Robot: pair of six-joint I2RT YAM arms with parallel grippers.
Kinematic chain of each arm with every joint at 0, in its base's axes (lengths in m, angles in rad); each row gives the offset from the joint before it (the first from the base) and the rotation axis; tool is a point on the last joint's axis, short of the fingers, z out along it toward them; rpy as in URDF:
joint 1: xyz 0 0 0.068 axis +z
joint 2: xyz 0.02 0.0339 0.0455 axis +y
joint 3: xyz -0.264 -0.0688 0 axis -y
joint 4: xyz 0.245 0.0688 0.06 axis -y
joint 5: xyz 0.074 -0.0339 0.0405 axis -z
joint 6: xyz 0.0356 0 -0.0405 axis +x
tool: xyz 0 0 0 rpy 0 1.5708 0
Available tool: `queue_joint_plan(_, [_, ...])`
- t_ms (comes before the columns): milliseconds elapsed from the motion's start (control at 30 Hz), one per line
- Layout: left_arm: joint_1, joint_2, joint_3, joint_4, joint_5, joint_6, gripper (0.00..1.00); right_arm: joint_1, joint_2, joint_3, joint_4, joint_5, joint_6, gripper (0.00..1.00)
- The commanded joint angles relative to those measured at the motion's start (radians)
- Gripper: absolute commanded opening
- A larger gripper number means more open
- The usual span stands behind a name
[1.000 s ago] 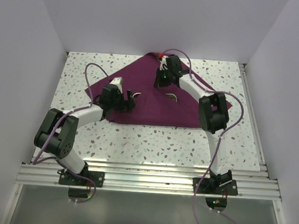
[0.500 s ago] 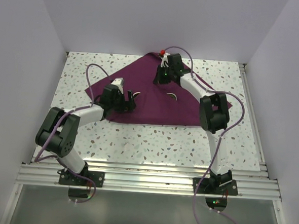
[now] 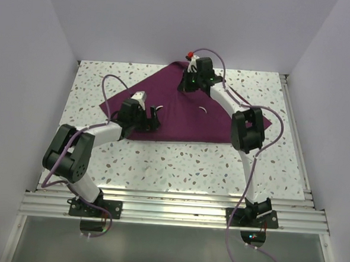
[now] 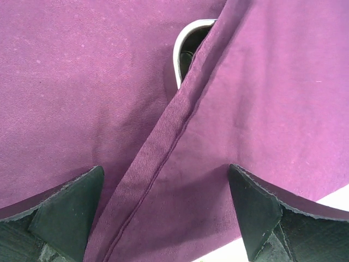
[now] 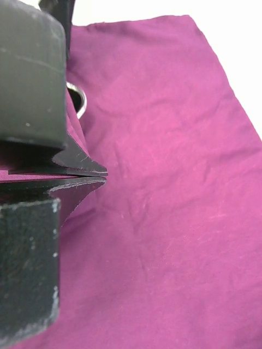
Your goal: Prepare the surgical pack
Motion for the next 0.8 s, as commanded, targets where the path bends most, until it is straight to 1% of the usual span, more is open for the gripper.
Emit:
queue_joint_plan(0, [0.003,0.007,0.036,0.053,0.016,0.020,1.00,-0.013,0.067,0.042,0.021,-0.012,0.011,0.00])
queue_joint_plan(167, [0.003,0.012,0.037,0.050,0.011,0.023,0.99,-0.019,0.107,0.022,0.018,0.004,0.015,0.00])
queue_joint_plan(333, [0.003,0.018,0.041,0.047,0.002,0.026,0.95,-0.022,0.060,-0.125,0.077,0.001,0.032,0.00])
queue_joint_plan(467, [0.002,0.018,0.042,0.036,-0.011,0.026,0.95,-0.022,0.045,-0.191,0.090,-0.057,0.040,0.00])
queue_joint_plan(600, [0.003,-0.017,0.022,0.022,-0.054,0.018,0.95,-0.022,0.005,-0.296,0.128,-0.094,0.051,0.00])
queue_joint_plan(700, [0.003,-0.066,-0.005,0.033,-0.087,0.004,0.96,-0.022,-0.026,-0.331,0.130,-0.116,0.048,0.00])
queue_joint_plan(767, [0.005,-0.087,-0.001,0.010,-0.126,0.003,0.97,-0.020,-0.046,-0.348,0.131,-0.130,0.043,0.00])
